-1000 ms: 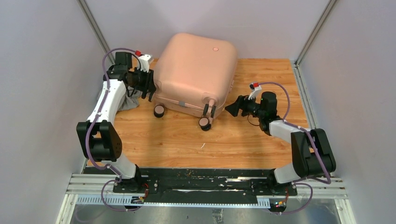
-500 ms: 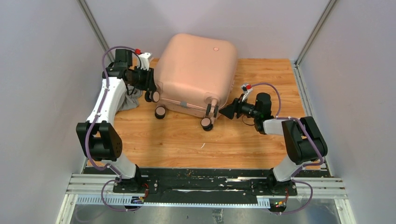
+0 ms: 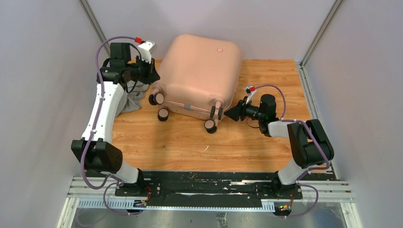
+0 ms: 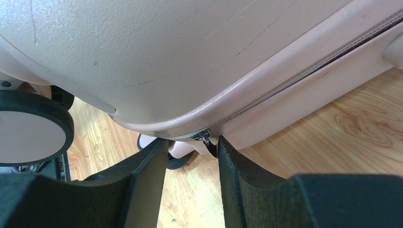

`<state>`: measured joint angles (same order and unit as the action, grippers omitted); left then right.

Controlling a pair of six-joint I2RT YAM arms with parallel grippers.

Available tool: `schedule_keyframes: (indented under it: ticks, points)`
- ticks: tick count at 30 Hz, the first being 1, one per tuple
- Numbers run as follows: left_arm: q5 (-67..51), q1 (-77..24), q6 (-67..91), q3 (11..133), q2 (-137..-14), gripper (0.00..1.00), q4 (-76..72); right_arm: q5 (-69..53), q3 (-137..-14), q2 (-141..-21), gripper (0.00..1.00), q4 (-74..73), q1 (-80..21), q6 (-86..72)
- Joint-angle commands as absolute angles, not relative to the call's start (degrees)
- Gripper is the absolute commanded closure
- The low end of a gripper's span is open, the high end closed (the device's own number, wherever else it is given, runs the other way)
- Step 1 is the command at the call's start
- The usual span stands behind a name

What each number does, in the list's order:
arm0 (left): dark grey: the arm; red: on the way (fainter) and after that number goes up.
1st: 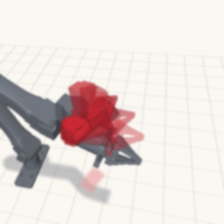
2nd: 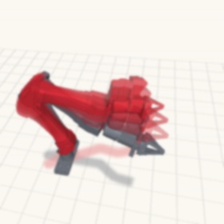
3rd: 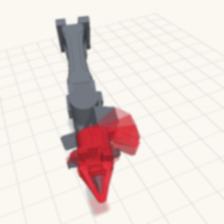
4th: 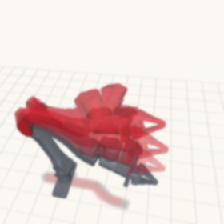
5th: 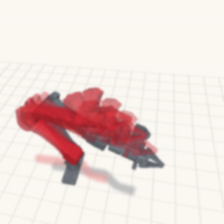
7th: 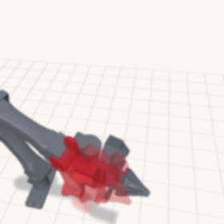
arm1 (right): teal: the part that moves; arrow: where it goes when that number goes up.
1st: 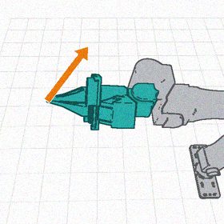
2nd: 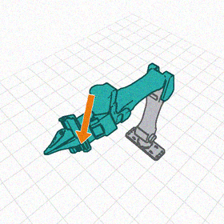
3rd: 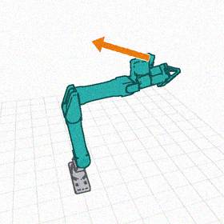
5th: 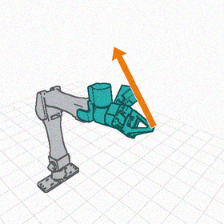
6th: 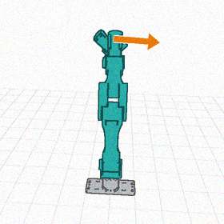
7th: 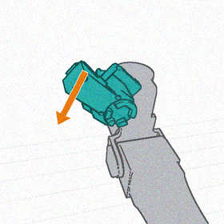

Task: Pack the luggage
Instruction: Zip the luggage at the center of the board.

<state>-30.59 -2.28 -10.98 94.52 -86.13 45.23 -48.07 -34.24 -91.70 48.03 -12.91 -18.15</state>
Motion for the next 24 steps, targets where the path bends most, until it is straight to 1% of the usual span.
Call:
schedule_keyframes:
  ticks: [1, 2, 3, 4, 5, 6, 7, 9, 12, 15, 18, 24]
  points:
    - [-30.14, -2.19, -14.45, 93.87, -85.62, 0.82, 49.33, -47.59, -36.41, -92.1, 0.57, 48.29, -13.72, -17.03]
    - [-28.83, -2.15, -14.81, 92.77, -85.21, 0.6, 49.73, -47.77, -36.2, -92.23, 0.59, 48.87, -13.71, -17.43]
    - [-27.78, -2.17, -15.5, 90.95, -84.61, 0.4, 49.74, -47.88, -35.95, -92.29, 0.62, 49.58, -13.76, -17.87]
    - [-27.16, -2.19, -16.19, 89.68, -84.2, 0.31, 49.69, -47.98, -35.73, -92.33, 0.64, 50.12, -13.72, -18.15]
    - [-26.67, -2.2, -16.59, 88.53, -83.92, 0.21, 49.66, -48.04, -35.57, -92.29, 0.65, 50.47, -13.76, -18.36]
    - [-26.37, -2.2, -16.83, 87.66, -83.87, 0.06, 49.66, -48.12, -35.52, -92.24, 0.68, 50.58, -13.72, -18.57]
    - [-26.19, -2.18, -16.95, 86.84, -84.02, 0.01, 49.66, -48.28, -35.51, -92.2, 0.69, 50.69, -13.7, -18.58]
    - [-25.79, -2.15, -17.26, 85.66, -84.68, 0.0, 49.58, -48.48, -35.67, -92.05, 0.71, 50.55, -13.71, -18.64]
    - [-23.6, -2.07, -17.81, 84.31, -86.72, 0.0, 48.72, -48.67, -35.92, -91.62, 0.72, 50.39, -13.73, -19.04]
    - [-21.32, -1.24, -17.03, 81.66, -87.16, 0.0, 45.05, -48.99, -36.03, -91.24, 0.74, 49.9, -13.76, -19.15]
    - [-20.84, -0.71, -16.8, 79.93, -87.47, 0.0, 42.65, -49.14, -35.95, -90.88, 0.8, 49.45, -13.67, -19.05]
    - [-22.68, -0.7, -16.5, 77.68, -87.95, 0.0, 42.47, -49.82, -36.08, -90.42, 0.91, 49.46, -13.71, -19.85]
